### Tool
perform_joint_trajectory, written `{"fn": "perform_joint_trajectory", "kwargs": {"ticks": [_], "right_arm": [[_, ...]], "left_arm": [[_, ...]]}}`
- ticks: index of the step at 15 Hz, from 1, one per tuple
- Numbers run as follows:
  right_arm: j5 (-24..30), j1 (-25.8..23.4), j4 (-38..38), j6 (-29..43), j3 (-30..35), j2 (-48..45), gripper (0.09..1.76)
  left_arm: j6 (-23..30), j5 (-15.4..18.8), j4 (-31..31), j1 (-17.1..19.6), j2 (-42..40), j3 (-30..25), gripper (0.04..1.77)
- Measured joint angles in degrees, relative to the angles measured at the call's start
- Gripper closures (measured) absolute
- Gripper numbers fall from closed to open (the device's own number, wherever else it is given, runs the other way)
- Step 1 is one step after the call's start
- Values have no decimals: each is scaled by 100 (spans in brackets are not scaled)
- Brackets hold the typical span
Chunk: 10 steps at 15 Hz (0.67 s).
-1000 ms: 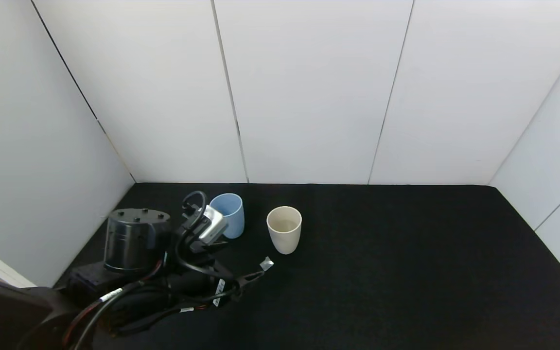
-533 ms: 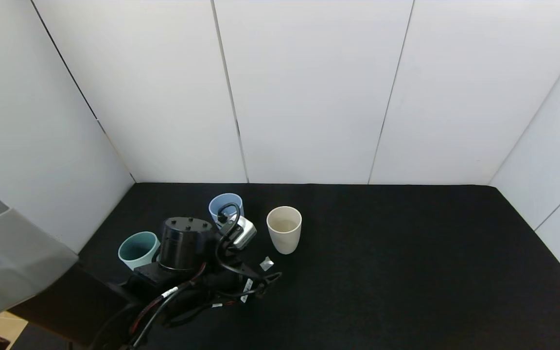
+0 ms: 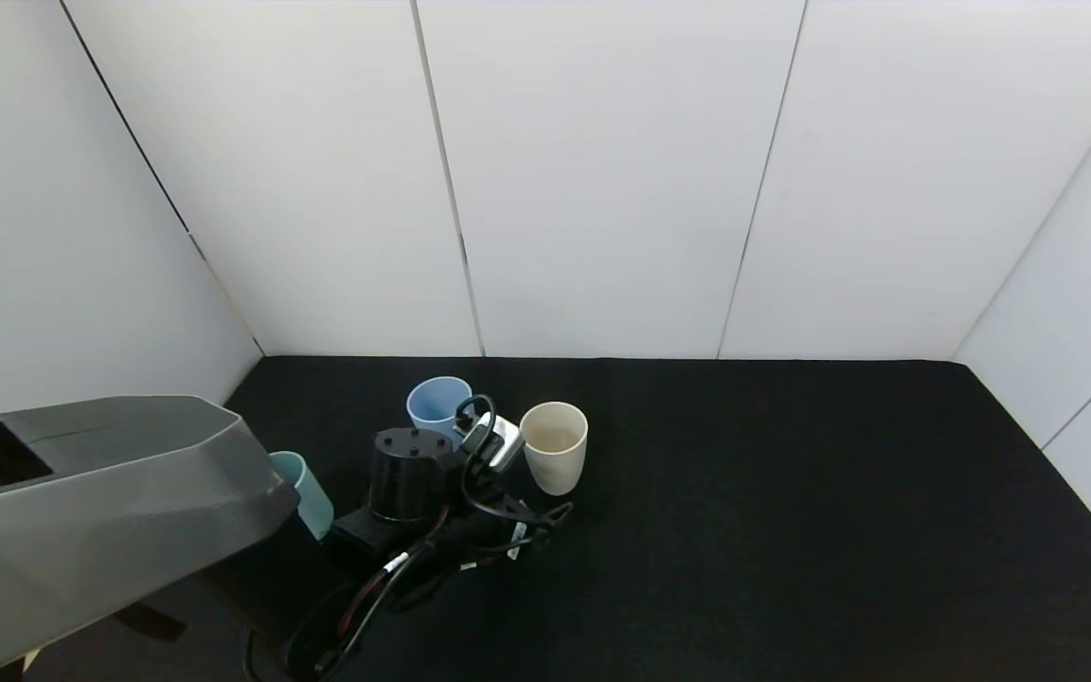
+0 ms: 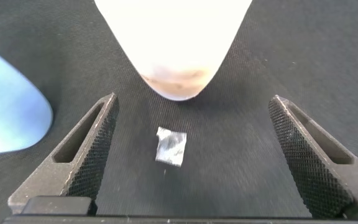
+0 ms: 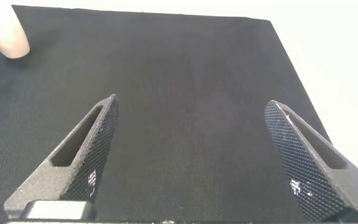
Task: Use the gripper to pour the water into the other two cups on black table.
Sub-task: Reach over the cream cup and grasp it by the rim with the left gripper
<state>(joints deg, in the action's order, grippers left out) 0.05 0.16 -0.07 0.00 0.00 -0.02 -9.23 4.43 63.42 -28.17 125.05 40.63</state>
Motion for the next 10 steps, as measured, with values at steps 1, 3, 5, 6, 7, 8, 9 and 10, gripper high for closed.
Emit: {"fn": "perform_joint_trajectory", "kwargs": {"ticks": [1, 3, 5, 6, 7, 8, 9, 10], "right_arm": [[2, 0, 0, 0, 0, 0, 14], [0, 0, 0, 0, 0, 0, 14], [2, 0, 0, 0, 0, 0, 14], [0, 0, 0, 0, 0, 0, 14], [2, 0, 0, 0, 0, 0, 14], [2, 0, 0, 0, 0, 0, 14], [0, 0, 0, 0, 0, 0, 14], [2, 0, 0, 0, 0, 0, 14]], "left_arm": [[13, -13, 56, -2, 96, 66, 9], [66, -96, 67, -2, 207, 193, 9], [85, -126, 65, -2, 271, 339, 9], [89, -127, 65, -2, 288, 405, 9], [107, -129, 55, -2, 306, 477, 9], [149, -151, 33, -5, 321, 553, 9], [184, -195, -2, -5, 336, 628, 9], [199, -223, -7, -7, 362, 705, 9]]}}
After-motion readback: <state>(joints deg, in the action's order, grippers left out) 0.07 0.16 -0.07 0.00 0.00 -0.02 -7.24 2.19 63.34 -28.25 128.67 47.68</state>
